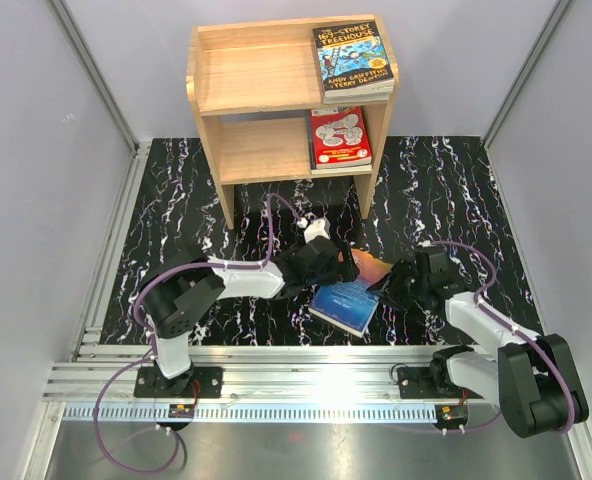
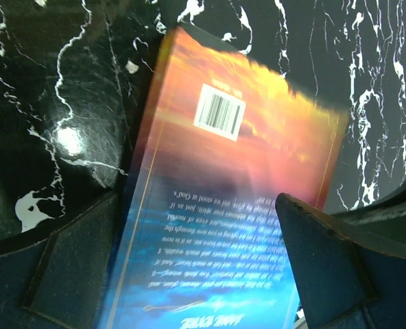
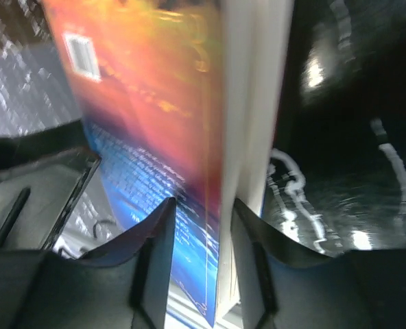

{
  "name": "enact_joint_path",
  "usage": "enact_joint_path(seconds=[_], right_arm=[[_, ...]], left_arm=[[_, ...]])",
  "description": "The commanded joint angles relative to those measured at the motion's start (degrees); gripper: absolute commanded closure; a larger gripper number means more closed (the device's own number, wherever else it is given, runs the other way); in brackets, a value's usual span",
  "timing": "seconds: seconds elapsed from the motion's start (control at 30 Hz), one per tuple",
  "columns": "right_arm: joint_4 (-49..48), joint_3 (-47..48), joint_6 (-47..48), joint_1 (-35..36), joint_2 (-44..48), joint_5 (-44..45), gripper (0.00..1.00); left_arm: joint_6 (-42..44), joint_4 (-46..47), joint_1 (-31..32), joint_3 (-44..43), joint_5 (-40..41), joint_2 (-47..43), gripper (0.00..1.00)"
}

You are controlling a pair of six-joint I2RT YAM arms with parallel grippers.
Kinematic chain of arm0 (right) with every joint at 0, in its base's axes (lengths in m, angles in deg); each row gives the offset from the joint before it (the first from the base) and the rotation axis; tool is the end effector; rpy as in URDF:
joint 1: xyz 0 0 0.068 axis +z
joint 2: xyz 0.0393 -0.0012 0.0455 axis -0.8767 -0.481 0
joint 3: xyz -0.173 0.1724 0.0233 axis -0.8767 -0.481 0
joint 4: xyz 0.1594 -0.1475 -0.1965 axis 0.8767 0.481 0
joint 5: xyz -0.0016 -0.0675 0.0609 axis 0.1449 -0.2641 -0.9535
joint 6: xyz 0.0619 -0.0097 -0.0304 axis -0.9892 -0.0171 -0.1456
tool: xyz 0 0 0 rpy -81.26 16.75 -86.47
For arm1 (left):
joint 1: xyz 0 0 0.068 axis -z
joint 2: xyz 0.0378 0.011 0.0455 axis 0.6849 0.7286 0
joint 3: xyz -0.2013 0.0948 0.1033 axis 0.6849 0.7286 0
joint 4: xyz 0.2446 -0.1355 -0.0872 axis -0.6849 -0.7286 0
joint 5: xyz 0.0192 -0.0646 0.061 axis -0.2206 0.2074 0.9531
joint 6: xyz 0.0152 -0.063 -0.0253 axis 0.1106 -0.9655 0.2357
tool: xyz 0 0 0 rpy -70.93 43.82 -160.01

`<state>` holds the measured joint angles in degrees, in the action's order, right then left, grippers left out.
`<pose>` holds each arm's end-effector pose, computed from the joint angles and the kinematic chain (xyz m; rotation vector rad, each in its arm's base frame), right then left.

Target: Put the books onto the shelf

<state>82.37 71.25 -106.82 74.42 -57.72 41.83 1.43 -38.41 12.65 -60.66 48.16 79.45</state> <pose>0.2298 0.0731 0.0817 0.6579 2.5238 0.8517 0.2383 -0.3354 0.0879 -0.0607 2.3915 -0.8129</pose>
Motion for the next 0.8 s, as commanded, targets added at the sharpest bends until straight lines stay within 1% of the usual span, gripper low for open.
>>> enact_joint_path(seconds=[0.0,0.13,0.27,0.3,0.37,0.43,0.47,0.53,0.6,0.67,0.7,0.77], right_arm=[[-6.72,-1.41,-3.25,2.21,-0.15,-6.13,0.53],[-10.23,-2.64,-5.28,2.91,0.81,-5.96,0.54],[-10.51,-2.91,-6.25,3.18,2.13,-4.82,0.6],[-10.42,-2.91,-6.34,3.27,2.4,-4.55,0.64],[-10.16,-3.0,-6.42,3.35,3.19,-4.2,0.82],[-9.46,-2.91,-6.34,3.35,4.24,-4.2,0.92],[-7.19,-2.47,-5.99,3.35,4.77,-4.2,1.0],[-4.55,-1.51,-5.28,3.35,7.39,-4.37,1.0],[0.9,0.42,-4.23,3.35,10.12,-3.85,1.0],[6.77,3.05,-3.35,3.27,15.13,-3.24,1.0],[8.54,3.94,-3.17,3.35,18.1,-2.97,1.0],[12.49,6.57,-2.91,3.35,20.41,-3.06,1.0]], left_arm=[[-2.98,2.13,2.66,0.96,-6.03,0.35,0.01],[-3.07,2.3,2.83,1.14,-6.11,0.44,0.01],[-3.16,2.21,3.19,1.14,-6.03,0.53,0.01],[-3.16,2.04,3.27,1.14,-6.03,0.53,0.01],[-3.24,1.95,3.45,1.4,-5.94,0.26,0.01],[-3.24,1.77,3.54,1.75,-5.85,-0.26,0.01],[-3.24,1.69,3.45,2.36,-5.85,-0.96,0.01],[-2.72,1.34,3.45,3.33,-5.68,-2.45,0.01],[-1.5,1.94,3.36,5.87,-5.24,-5.44,0.01],[-0.35,3.26,3.01,8.33,-5.58,-9.12,0.01],[0.61,6.23,2.49,11.3,-6.02,-10.45,0.01],[1.24,10.54,1.61,14.83,-8.65,-13.78,0.01]])
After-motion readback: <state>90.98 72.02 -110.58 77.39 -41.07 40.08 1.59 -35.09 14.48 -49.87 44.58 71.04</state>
